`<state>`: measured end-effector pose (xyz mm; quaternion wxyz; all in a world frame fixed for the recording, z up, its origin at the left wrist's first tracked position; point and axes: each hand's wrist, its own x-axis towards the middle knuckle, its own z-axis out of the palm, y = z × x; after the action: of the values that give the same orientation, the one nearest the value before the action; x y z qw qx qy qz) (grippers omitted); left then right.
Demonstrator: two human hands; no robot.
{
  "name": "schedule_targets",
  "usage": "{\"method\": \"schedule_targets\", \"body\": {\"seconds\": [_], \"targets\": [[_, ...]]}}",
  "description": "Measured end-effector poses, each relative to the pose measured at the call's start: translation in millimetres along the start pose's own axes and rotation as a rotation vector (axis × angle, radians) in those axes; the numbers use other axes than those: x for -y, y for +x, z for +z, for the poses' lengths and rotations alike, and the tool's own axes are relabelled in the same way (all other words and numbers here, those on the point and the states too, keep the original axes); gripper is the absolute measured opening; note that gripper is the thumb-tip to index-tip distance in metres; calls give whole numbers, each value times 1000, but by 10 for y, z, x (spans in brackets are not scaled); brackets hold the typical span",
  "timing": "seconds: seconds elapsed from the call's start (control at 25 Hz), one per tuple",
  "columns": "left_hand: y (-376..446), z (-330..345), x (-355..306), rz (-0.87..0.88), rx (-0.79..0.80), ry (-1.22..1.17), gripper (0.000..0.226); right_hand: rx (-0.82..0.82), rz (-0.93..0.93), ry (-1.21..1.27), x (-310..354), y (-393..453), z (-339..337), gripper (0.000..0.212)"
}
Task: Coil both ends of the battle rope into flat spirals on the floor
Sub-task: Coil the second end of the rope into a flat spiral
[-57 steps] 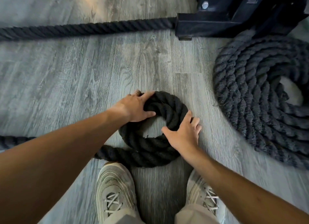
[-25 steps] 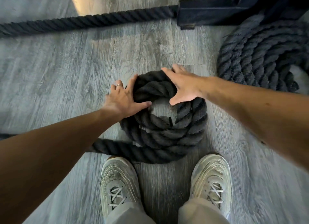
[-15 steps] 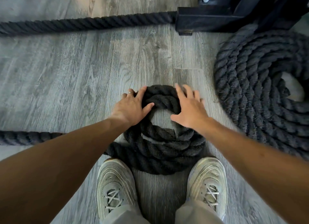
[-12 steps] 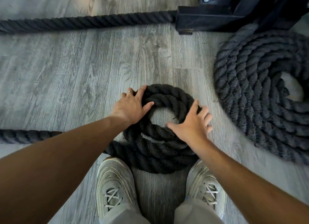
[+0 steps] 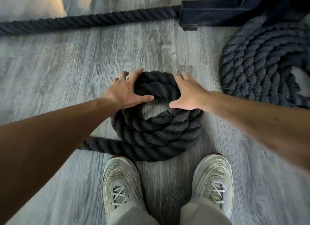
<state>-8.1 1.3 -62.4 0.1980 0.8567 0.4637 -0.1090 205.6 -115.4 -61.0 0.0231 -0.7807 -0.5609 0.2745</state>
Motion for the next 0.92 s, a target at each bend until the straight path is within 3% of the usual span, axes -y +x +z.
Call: {"method": "schedule_targets", "body": {"seconds": [0.12,0.24,0.32,0.44,0.52,0.68,0.84,0.92], "targets": [[59,-15,11,13,-19,75,107,62,-95,-20,65,115,-113,119],[93,121,-120,-15,39,312,98,71,7,-99,83,19,32,119],[127,144,-228,-49,92,366,93,-29,196,-71,134,-192,290,117],[111,159,-259,-30,97,382,92,-185,626,336,229,-608,698,109],[81,164,-265,-27,98,385,92,-215,735,532,234,-773,848,105],[35,62,-231,-94,70,411,94,-103,514,387,74,-543,604,103],[-206,42,-12,-309,52,277,102,60,297,255,-39,26,113,102],[-328,65,40,-383,68,203,102,11,243,223,47,145,99,96]]}}
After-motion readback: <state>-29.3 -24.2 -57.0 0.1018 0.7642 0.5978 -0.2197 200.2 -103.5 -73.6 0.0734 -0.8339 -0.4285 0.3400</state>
